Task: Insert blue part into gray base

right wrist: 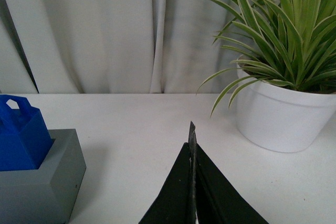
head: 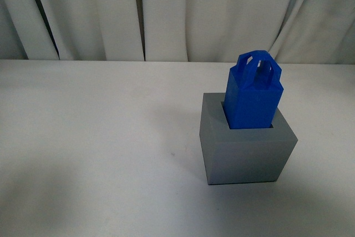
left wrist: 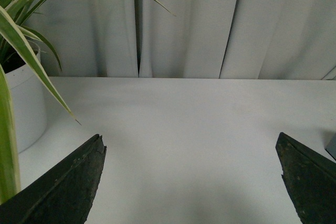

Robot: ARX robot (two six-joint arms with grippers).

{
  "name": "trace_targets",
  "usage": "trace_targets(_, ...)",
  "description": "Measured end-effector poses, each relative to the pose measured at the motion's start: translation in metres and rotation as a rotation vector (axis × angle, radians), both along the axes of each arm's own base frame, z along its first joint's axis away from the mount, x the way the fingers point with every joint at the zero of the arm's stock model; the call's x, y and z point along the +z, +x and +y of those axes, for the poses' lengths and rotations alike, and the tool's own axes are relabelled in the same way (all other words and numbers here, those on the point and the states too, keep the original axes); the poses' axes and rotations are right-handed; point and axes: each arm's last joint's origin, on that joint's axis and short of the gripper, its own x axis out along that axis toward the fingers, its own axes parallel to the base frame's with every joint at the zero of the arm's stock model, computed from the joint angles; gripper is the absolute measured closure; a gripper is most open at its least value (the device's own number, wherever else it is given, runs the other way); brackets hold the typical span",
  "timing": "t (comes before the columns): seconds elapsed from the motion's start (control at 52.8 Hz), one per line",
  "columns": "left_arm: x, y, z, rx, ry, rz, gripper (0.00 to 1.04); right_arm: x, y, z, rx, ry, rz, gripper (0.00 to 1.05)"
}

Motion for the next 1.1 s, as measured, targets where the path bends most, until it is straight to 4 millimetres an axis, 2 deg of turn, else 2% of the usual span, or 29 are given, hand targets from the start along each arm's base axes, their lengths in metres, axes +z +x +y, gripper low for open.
trace_targets(0.057, 0.0, 0.0, 0.0, 0.0, 0.0, 0.0, 0.06, -0.005, -0.001, 0.0, 0.0, 0.0, 0.001, 1.03)
trace_targets(0.89, 0.0, 0.0, 0.0, 0.0, 0.0, 0.0, 0.06, -0.008, -0.019, 0.0, 0.003, 0.0, 0.003, 1.03)
trace_targets(0.909, 0.0, 0.0, 0.0, 0.0, 0.0, 0.0, 0.06, -0.008, -0.019, 0.0, 0.003, -0.001, 0.003, 1.02)
trace_targets(0.947, 0.0, 0.0, 0.0, 0.0, 0.0, 0.0, 0.06, -0.008, -0.019, 0.0, 0.003, 0.0, 0.003, 0.93)
trace_targets(1.098, 0.0, 0.0, 0.0, 0.0, 0.0, 0.0, 0.06, -0.008, -0.019, 0.0, 0.003, 0.0, 0.003, 0.71)
